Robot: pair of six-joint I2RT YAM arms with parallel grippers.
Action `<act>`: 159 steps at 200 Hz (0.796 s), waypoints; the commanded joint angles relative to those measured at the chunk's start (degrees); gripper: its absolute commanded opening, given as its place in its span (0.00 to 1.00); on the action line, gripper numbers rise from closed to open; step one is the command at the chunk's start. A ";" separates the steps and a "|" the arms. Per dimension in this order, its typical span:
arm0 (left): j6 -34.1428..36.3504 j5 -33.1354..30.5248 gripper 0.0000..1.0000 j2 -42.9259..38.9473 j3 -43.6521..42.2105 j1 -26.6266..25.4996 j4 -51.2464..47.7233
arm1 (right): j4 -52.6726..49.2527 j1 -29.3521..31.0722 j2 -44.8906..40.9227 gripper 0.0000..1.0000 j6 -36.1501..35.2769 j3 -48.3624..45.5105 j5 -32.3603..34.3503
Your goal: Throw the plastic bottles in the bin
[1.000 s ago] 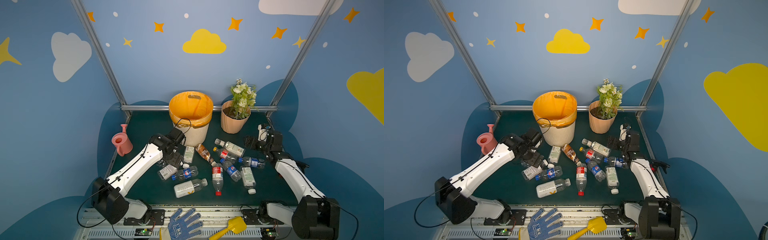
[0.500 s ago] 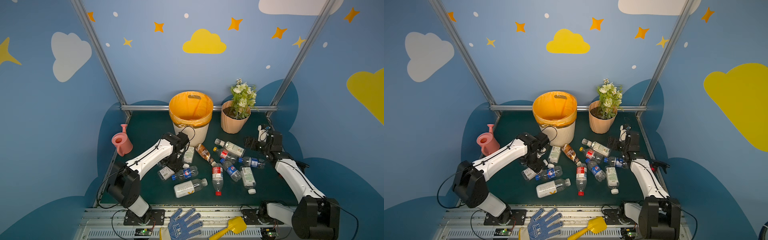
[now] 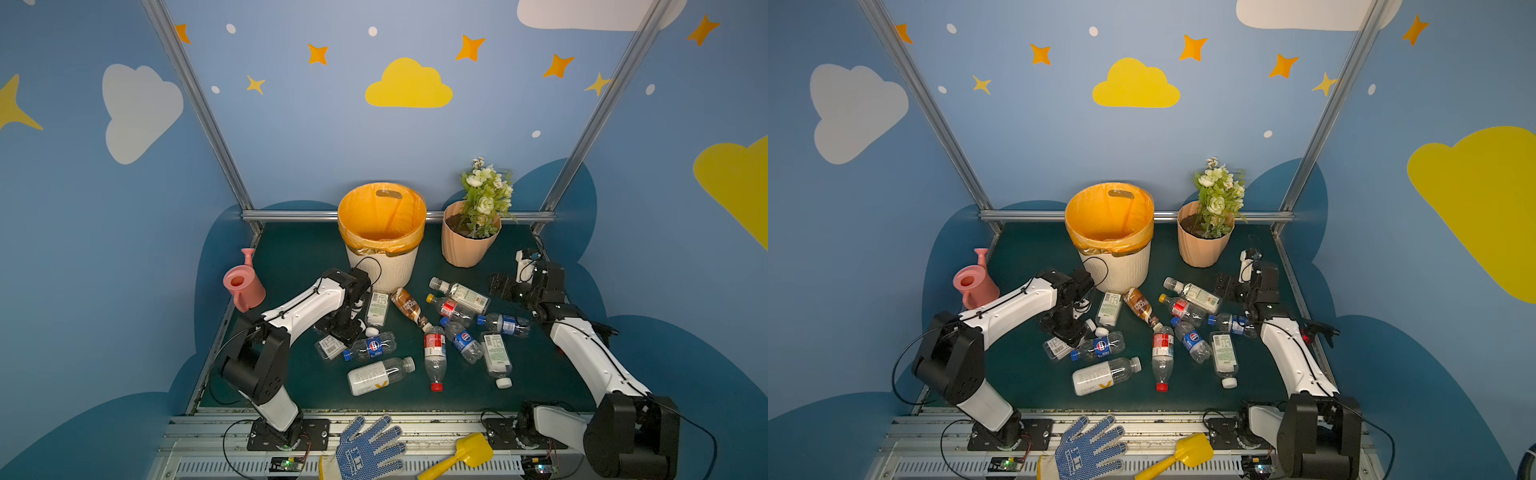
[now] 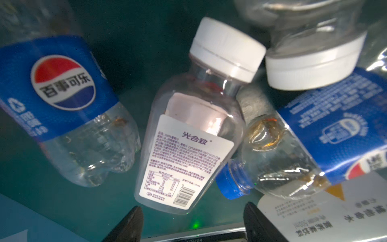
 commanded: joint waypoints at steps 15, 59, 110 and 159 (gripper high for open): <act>0.56 0.65 0.75 1.49 -0.50 0.52 1.57 | -0.74 -0.23 -0.07 0.96 -0.16 1.51 0.43; 0.85 0.77 0.75 3.27 -1.53 0.68 3.40 | -1.35 -0.24 0.02 0.96 -0.24 1.61 0.45; -1.08 -0.54 0.73 5.36 -1.41 1.49 4.87 | -1.84 -0.26 -0.18 0.96 -0.61 1.50 0.40; -2.22 -2.29 0.74 5.95 -2.27 1.94 5.51 | -2.08 -0.28 -0.42 0.96 -0.69 1.44 0.22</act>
